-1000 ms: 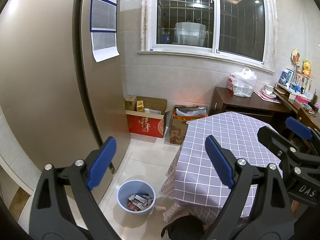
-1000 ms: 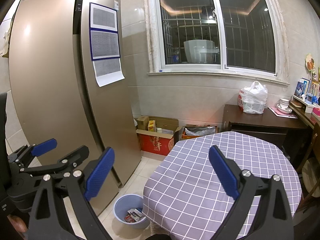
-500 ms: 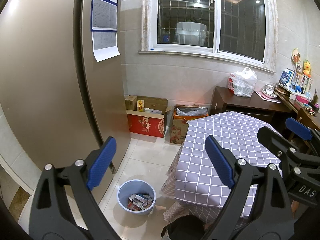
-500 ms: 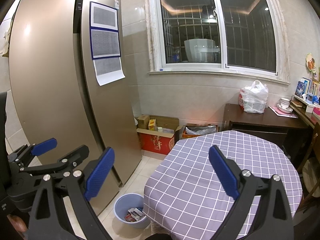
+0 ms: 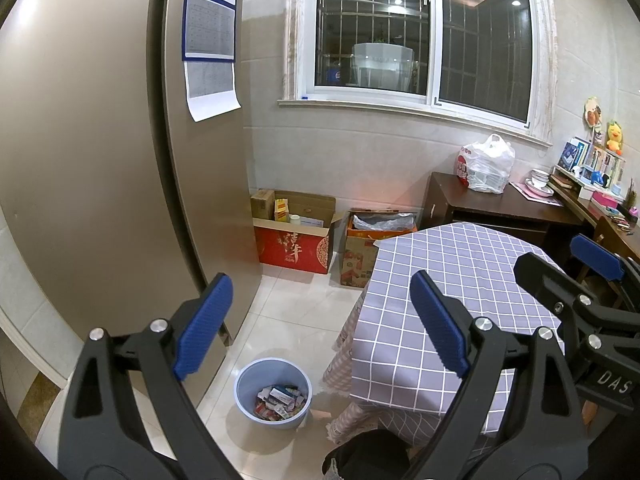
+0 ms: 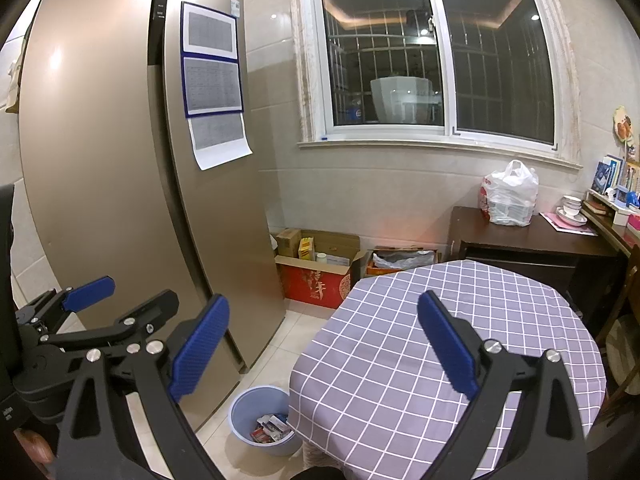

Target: Collect trash

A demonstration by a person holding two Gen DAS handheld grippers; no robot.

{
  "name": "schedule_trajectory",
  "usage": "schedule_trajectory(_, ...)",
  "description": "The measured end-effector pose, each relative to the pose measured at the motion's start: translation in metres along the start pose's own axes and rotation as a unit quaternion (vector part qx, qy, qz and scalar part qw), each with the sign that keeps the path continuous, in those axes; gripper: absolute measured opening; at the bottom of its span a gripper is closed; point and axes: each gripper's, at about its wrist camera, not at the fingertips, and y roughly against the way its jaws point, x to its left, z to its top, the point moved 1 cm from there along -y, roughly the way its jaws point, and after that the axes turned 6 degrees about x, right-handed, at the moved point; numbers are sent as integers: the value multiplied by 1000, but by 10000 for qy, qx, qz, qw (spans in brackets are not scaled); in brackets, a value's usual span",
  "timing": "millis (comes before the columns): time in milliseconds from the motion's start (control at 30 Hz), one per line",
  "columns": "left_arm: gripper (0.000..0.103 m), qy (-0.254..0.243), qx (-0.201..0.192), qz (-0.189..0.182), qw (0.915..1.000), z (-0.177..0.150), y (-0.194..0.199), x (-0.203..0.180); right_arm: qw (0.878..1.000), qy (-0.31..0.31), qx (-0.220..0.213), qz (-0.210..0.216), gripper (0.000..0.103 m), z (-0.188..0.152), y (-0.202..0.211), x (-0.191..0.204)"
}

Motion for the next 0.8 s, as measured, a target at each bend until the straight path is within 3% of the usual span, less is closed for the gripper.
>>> schedule_trajectory(800, 89, -1, 13, 48, 10000, -6, -5, 9, 10000, -4, 22, 8, 93, -1, -2, 3)
